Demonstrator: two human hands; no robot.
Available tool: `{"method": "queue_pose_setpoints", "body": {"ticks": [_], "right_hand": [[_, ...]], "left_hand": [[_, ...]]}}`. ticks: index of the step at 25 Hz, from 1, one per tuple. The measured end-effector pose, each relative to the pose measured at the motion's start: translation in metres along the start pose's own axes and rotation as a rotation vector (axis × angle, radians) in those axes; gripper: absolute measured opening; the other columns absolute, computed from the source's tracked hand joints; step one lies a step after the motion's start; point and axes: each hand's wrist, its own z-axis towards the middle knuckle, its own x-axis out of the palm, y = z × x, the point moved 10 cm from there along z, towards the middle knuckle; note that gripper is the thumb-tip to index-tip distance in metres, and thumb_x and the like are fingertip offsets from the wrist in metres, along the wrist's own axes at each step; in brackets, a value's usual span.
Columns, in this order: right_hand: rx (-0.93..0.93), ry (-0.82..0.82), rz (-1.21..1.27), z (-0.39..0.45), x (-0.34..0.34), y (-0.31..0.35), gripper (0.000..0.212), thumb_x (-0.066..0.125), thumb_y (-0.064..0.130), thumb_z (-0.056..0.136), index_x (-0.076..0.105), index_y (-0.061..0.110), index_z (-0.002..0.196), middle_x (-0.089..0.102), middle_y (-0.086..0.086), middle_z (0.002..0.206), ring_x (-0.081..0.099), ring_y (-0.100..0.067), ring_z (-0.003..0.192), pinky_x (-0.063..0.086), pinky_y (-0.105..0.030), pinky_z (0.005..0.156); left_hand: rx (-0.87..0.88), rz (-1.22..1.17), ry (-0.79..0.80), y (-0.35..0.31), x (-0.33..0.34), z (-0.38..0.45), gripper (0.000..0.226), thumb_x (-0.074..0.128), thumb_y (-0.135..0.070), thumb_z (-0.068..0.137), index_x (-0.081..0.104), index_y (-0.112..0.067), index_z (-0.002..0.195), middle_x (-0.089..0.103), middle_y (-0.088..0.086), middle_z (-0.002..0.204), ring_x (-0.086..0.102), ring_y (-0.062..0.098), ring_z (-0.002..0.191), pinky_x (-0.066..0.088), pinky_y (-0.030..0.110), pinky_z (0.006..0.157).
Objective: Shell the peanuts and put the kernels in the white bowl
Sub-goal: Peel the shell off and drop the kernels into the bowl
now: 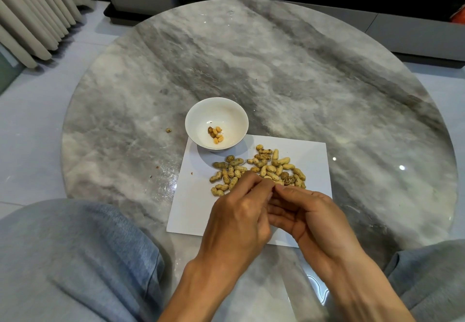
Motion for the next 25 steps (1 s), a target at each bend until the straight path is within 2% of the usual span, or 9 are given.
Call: {"method": "queue_pose_setpoints", "body": {"ticks": [2,5,8,11,14,18,21,25], "right_hand": [[0.006,-0.011,-0.003,0.000,-0.001,0.002,0.018,0.065,0.011,0.083,0.080,0.004,0.078,0.072,-0.020,0.083,0.071,-0.023,0.073,0.062,-0.031,0.068],[0.048,-0.009,0.067,-0.001,0.001,0.001,0.015,0.068,0.016,0.072,0.079,0.006,0.072,0.071,-0.017,0.076,0.070,-0.021,0.065,0.061,-0.029,0.061],[0.125,0.006,0.195,-0.001,0.007,-0.010,0.016,0.066,0.014,0.077,0.079,0.004,0.075,0.071,-0.017,0.080,0.072,-0.021,0.068,0.061,-0.028,0.060],[0.143,0.042,0.277,-0.003,0.016,-0.018,0.020,0.063,0.012,0.083,0.078,0.001,0.089,0.071,-0.018,0.091,0.071,-0.022,0.078,0.062,-0.029,0.068],[0.118,0.072,0.304,-0.005,0.023,-0.016,0.020,0.061,0.012,0.085,0.079,0.003,0.088,0.072,-0.015,0.091,0.071,-0.020,0.080,0.061,-0.028,0.070],[0.039,0.043,0.208,-0.006,0.021,-0.008,0.025,0.059,0.018,0.092,0.080,0.007,0.082,0.073,-0.015,0.086,0.069,-0.021,0.075,0.061,-0.029,0.068],[0.031,0.020,0.181,-0.006,0.019,-0.007,0.023,0.066,0.024,0.083,0.080,0.006,0.085,0.072,-0.018,0.087,0.066,-0.026,0.080,0.060,-0.032,0.072],[0.090,0.029,0.240,-0.003,0.018,-0.015,0.022,0.065,0.021,0.086,0.080,0.005,0.087,0.072,-0.023,0.102,0.068,-0.036,0.098,0.057,-0.040,0.087]], "left_hand": [[-0.011,-0.035,0.005,0.002,0.001,0.000,0.023,0.061,0.001,0.087,0.072,-0.010,0.103,0.062,-0.001,0.095,0.061,0.013,0.076,0.051,0.027,0.059],[-0.036,-0.105,-0.049,0.006,-0.004,0.002,0.016,0.063,-0.006,0.090,0.075,-0.009,0.100,0.066,-0.001,0.093,0.063,0.009,0.079,0.052,0.025,0.065],[-0.103,-0.148,-0.139,0.013,-0.013,0.001,0.012,0.066,-0.007,0.089,0.077,-0.009,0.094,0.069,-0.001,0.089,0.064,0.008,0.080,0.052,0.024,0.068],[-0.069,-0.123,-0.131,0.007,-0.012,-0.001,0.013,0.062,-0.006,0.090,0.075,-0.006,0.091,0.067,0.000,0.087,0.062,0.007,0.078,0.050,0.022,0.066],[-0.069,-0.112,-0.144,0.007,-0.013,-0.001,0.013,0.063,-0.007,0.091,0.077,-0.008,0.090,0.068,-0.001,0.086,0.062,0.005,0.077,0.050,0.020,0.065],[-0.266,-0.331,-0.198,0.025,-0.017,-0.001,0.014,0.075,-0.008,0.082,0.081,-0.015,0.093,0.074,-0.008,0.084,0.058,-0.010,0.066,0.041,0.005,0.063],[-0.391,-0.489,-0.190,0.035,-0.012,-0.003,0.016,0.080,-0.005,0.079,0.081,-0.018,0.088,0.075,-0.009,0.079,0.055,-0.008,0.056,0.039,0.007,0.058],[-0.391,-0.478,-0.148,0.034,-0.011,0.000,0.015,0.080,-0.004,0.078,0.082,-0.017,0.087,0.074,-0.008,0.078,0.053,-0.009,0.055,0.038,0.006,0.057]]}}
